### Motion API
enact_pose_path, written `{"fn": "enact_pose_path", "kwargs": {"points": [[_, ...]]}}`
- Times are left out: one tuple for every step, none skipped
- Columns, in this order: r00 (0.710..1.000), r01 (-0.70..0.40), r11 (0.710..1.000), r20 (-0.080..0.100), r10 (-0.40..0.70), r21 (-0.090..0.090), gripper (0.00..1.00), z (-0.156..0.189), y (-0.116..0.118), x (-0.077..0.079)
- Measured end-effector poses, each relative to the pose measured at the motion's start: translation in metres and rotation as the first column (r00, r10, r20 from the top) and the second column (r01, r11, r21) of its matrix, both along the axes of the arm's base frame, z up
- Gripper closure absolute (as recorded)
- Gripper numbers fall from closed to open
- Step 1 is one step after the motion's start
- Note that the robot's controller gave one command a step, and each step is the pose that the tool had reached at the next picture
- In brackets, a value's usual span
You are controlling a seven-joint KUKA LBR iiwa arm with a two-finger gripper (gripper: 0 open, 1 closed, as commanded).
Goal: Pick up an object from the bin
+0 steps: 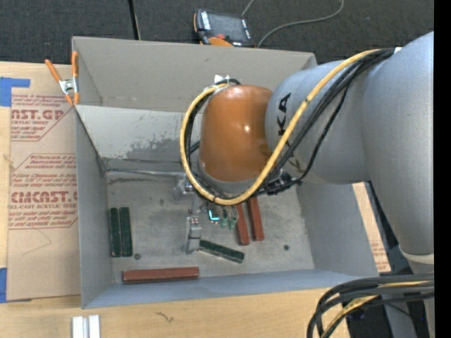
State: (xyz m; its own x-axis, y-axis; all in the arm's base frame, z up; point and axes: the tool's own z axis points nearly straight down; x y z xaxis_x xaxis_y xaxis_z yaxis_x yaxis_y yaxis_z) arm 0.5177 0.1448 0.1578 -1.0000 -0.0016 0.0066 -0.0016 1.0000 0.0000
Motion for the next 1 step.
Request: {"fn": "enact_pose_path", "kwargs": {"points": [[0.996,-0.088,0.996,-0.001,0.088,0.000,0.00,-0.0922,-0.0516,-0.0189]]}}
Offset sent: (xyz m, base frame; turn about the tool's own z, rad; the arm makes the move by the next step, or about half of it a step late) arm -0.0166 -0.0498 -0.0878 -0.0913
